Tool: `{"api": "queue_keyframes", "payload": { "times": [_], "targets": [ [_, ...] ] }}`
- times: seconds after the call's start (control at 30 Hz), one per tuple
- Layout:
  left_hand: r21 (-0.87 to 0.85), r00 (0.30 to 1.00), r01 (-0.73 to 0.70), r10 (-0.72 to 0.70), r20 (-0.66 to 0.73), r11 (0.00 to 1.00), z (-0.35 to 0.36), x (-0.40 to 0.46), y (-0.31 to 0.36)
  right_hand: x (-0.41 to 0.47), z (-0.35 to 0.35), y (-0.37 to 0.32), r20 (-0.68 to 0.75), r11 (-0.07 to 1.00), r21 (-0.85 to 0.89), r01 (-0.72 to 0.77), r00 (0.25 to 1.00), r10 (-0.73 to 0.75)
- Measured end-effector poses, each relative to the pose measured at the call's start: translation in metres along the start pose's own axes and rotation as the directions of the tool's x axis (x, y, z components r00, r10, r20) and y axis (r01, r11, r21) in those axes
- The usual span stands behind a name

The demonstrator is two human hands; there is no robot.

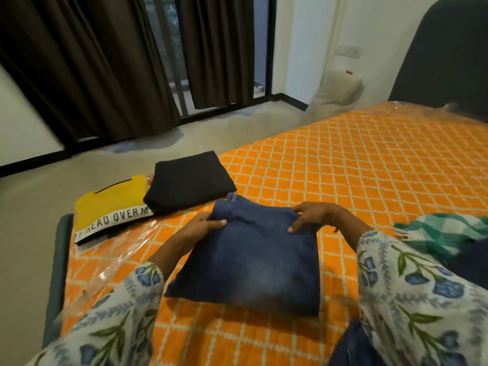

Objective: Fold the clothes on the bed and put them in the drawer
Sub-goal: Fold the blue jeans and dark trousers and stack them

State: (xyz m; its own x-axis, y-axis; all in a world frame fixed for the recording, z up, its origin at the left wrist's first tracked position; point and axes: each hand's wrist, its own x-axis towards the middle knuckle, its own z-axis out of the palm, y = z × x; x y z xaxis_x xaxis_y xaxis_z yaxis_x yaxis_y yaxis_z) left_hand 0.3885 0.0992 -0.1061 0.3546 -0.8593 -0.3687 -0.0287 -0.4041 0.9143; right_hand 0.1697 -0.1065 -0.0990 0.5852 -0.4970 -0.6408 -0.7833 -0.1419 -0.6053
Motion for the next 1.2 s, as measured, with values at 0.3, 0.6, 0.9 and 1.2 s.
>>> {"api": "queue_keyframes", "payload": {
  "times": [0.3, 0.6, 0.9, 1.2],
  "targets": [
    [0.211, 0.958, -0.095, 0.147, -0.246, 0.973, -0.017, 0.122, 0.021, 0.099, -0.016, -0.011, -0.693, 0.755, 0.467, 0.461, 0.721, -0.011],
    [0.991, 0.982, -0.050, 0.185, 0.027, 0.124, 0.039, 0.179, -0.029, 0.145, 0.029, 0.001, -0.724, 0.923, -0.385, 0.003, 0.619, -0.304],
    [0.905, 0.974, -0.078, 0.225, -0.020, 0.419, 0.036, 0.187, -0.049, 0.151, 0.059, 0.027, -0.543, 0.848, -0.516, -0.117, 0.811, -0.218],
    [0.443, 0.966, 0.256, -0.247, -0.079, 0.859, -0.022, 0.132, -0.068, 0.102, 0.084, 0.033, -0.661, 0.967, -0.041, -0.250, 0.733, 0.161]
  ]
}}
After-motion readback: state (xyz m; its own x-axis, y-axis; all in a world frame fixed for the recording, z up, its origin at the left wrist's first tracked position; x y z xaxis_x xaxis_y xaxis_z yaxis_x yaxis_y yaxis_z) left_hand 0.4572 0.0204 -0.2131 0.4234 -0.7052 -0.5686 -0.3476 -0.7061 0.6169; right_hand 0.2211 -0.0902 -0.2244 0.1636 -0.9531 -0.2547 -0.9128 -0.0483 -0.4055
